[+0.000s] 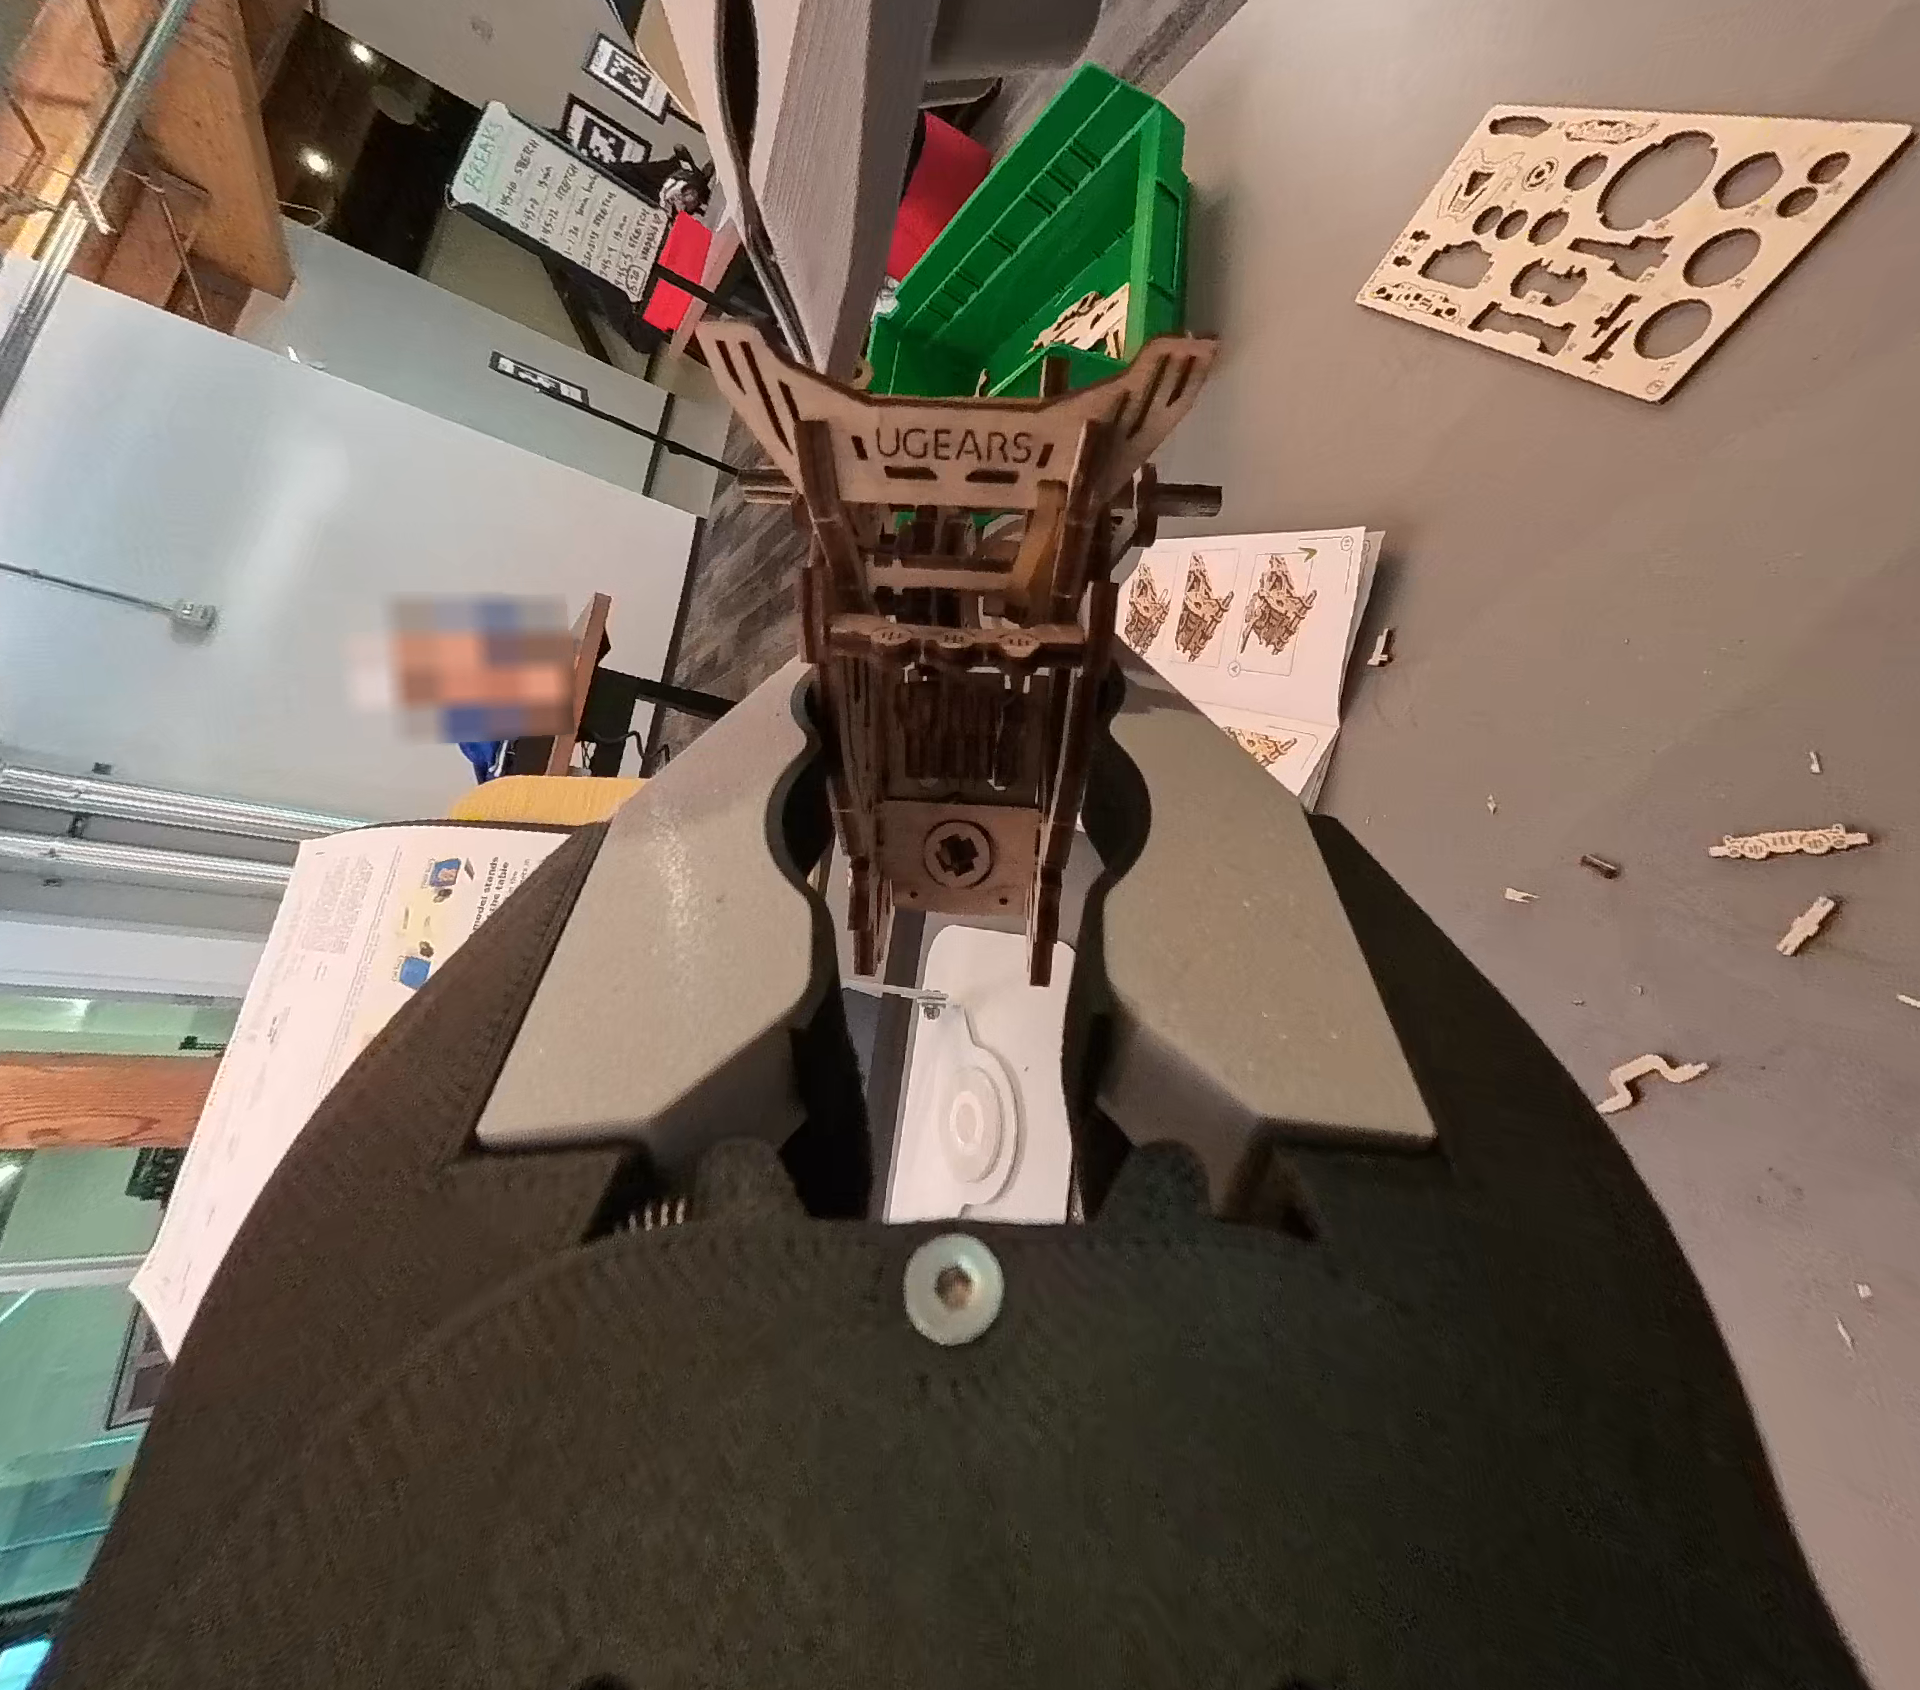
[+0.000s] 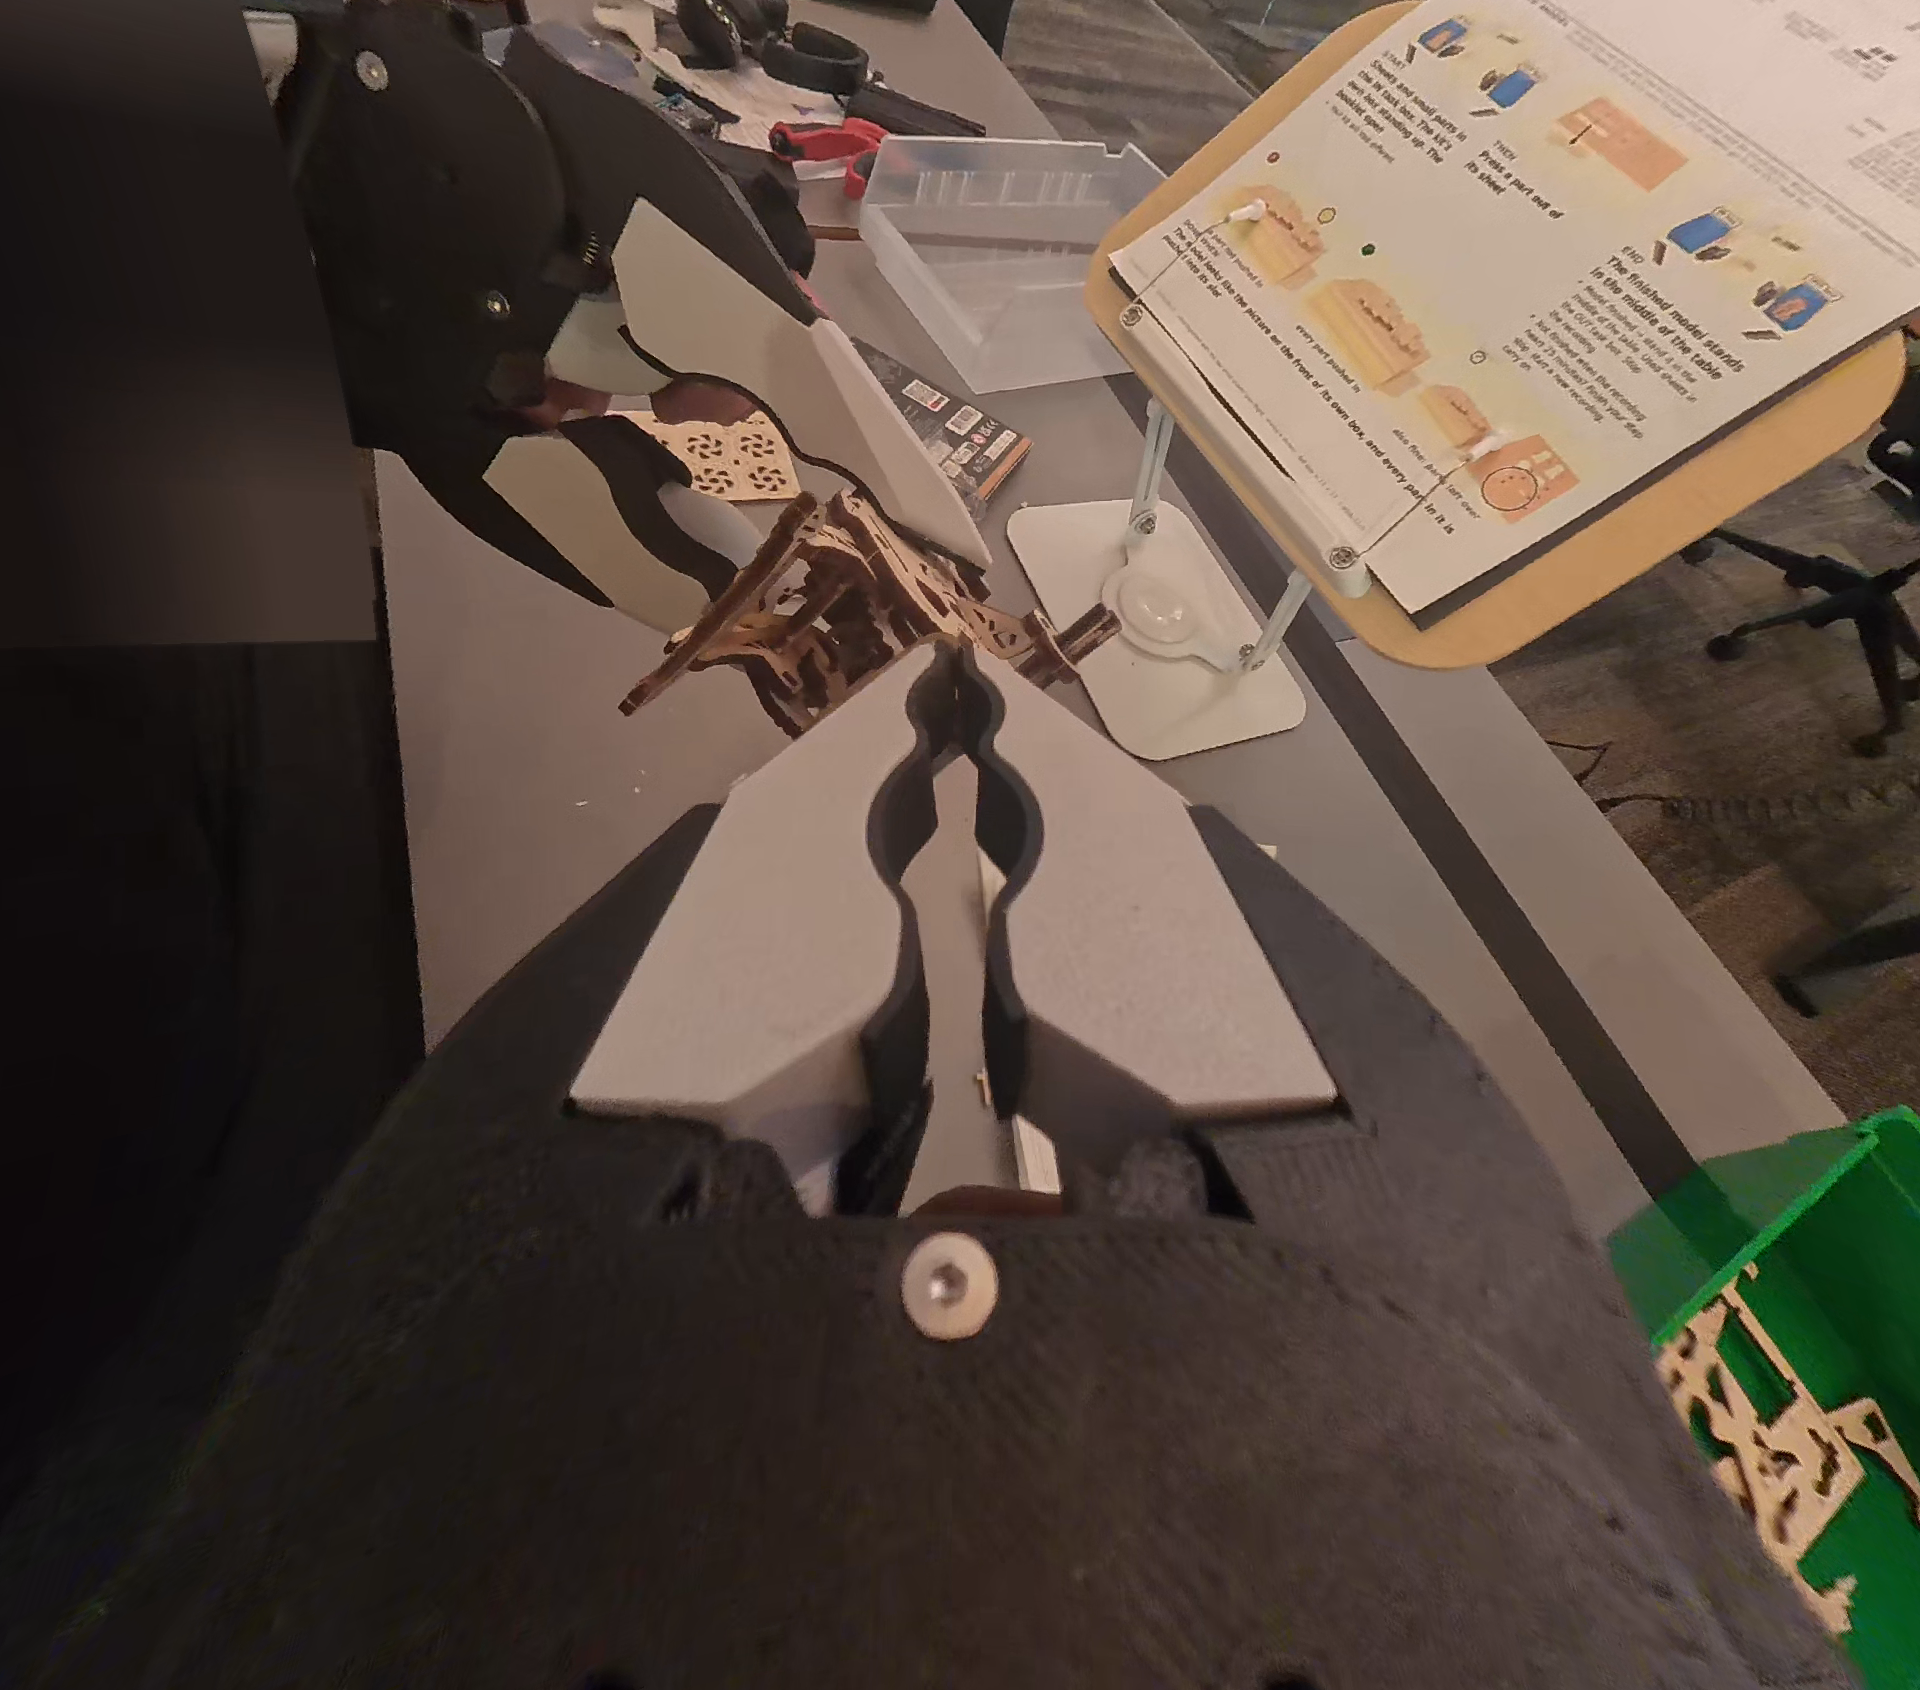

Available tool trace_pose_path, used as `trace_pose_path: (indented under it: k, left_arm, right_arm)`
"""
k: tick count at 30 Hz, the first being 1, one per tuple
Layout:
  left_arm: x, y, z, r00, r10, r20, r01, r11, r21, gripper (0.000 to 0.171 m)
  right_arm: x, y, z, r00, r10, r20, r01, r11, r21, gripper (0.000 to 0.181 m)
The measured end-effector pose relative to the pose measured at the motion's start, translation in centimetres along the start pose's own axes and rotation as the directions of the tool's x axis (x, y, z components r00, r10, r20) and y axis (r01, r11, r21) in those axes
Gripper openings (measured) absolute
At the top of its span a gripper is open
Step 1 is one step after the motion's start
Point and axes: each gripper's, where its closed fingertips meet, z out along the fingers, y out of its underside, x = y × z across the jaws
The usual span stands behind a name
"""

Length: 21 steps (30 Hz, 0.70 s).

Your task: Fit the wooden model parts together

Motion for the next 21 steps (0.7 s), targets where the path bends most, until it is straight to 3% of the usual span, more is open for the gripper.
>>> trace_pose_path:
  k: [21]
  left_arm:
    - [0.29,-0.38,0.13,1.0,-0.004,-0.017,0.004,1.0,0.022,0.043]
  right_arm:
    - [0.87,-0.18,-0.04,1.0,0.027,0.004,-0.027,0.999,0.024,0.0]
